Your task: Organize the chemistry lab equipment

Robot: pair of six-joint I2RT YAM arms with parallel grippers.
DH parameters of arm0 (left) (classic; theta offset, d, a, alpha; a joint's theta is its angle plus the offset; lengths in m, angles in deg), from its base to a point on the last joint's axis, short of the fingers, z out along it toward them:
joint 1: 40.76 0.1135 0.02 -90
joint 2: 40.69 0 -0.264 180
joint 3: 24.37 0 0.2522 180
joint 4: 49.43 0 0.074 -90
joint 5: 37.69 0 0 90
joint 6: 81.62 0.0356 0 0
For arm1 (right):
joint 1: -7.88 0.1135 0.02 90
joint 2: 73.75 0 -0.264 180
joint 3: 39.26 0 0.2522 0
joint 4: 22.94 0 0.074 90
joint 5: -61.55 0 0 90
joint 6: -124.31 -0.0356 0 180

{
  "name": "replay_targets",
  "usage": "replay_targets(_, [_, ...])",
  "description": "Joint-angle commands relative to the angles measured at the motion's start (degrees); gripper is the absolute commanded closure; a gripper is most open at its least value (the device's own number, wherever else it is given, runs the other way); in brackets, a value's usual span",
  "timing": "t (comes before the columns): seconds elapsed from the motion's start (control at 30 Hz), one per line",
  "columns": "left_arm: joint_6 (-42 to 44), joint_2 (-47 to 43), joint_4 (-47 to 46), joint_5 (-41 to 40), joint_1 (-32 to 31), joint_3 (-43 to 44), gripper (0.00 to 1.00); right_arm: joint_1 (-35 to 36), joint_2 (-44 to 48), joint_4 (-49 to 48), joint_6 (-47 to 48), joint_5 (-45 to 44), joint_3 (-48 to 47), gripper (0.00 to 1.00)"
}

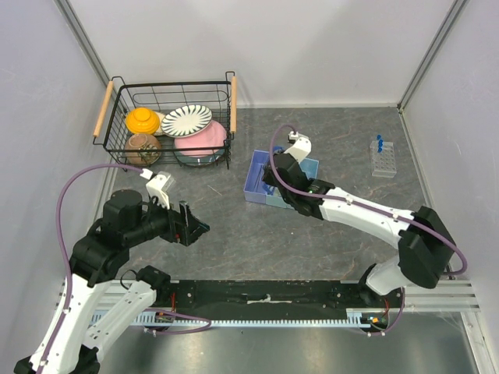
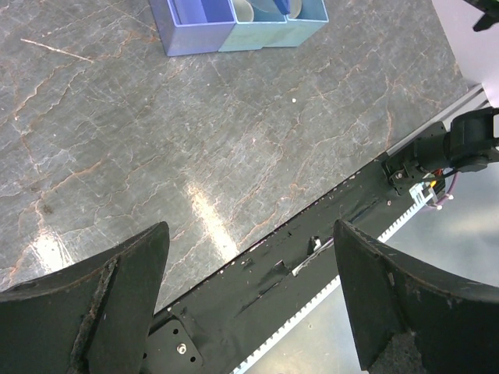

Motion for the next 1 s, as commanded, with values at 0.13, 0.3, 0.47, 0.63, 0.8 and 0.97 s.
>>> replay_targets(0.13, [1.8, -0.9, -0.7, 1.3, 0.0, -0.5, 0.08, -1.4, -7.5, -10.1, -0.5, 4.5, -5.6, 1.0])
replay_targets(0.3, [2.4, -0.9, -0.3, 1.1, 0.0, -0.4, 0.08, -2.0, -11.4, -11.4, -0.3, 5.2, -7.6, 1.0])
replay_targets(0.47, [3.0, -1.3, 0.3, 0.6, 0.0, -0.2, 0.08, -4.0, -14.1, -11.6, -0.7, 7.0, -8.5, 1.0])
replay_targets(0.63, [3.2, -1.2, 0.5, 0.5, 0.0, 0.1, 0.08, -5.9, -16.1, -12.4, -1.2, 9.4, -8.4, 1.0])
replay_targets(0.8, [3.3, -1.2, 0.9, 0.2, 0.0, 0.5, 0.08, -7.8, -18.3, -14.4, -3.5, 13.6, -7.3, 1.0])
replay_targets(0.97, [3.3, -1.3, 1.1, 0.1, 0.0, 0.4, 0.08, -8.5, -21.4, -15.6, -4.6, 18.2, -7.3, 1.0])
